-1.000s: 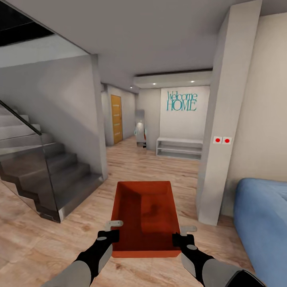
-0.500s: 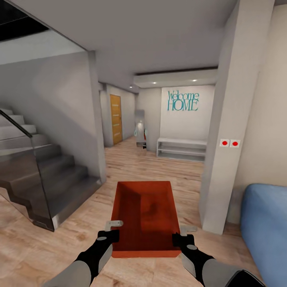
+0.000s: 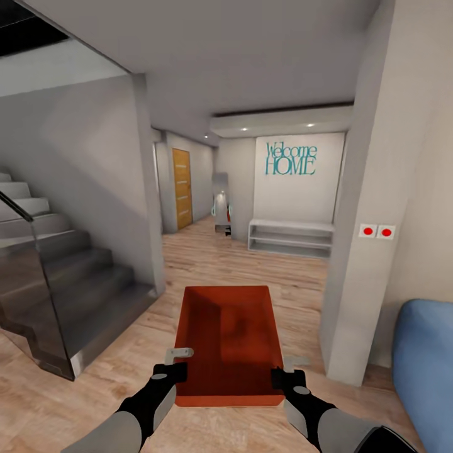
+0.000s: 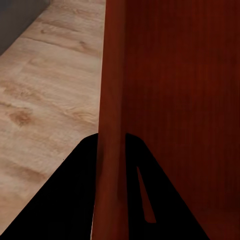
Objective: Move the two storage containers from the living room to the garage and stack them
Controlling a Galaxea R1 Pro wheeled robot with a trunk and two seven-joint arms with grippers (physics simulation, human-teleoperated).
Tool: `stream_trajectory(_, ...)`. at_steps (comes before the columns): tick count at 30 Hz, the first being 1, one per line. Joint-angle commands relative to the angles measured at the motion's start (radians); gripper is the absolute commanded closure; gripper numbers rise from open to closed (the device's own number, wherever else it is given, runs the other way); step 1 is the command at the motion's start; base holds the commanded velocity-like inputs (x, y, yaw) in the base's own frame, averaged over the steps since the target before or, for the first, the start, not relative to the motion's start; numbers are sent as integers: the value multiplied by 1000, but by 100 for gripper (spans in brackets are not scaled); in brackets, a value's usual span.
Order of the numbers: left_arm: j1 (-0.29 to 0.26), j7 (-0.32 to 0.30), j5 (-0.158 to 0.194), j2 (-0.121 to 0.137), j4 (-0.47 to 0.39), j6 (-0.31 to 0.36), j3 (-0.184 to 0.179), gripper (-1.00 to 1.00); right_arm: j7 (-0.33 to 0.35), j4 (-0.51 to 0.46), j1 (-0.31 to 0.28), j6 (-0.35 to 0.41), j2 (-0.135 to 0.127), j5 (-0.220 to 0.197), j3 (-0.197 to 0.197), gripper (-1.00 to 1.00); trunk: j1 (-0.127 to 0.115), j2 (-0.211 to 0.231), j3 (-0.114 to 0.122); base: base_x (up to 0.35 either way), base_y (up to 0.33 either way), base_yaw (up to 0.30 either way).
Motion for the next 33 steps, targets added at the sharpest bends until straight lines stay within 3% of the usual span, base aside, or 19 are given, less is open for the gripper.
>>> stream_trajectory(1,-1,2,10,6,0,6,91,100,7,-5,0,-11,-8,11,-17,100,1,-1,-1,322,0,0)
stream_trajectory(33,-1,2,9,12,0,5,91,100,14,-5,0,-9,-9,14,-17,100,1,-1,-1,322,0,0)
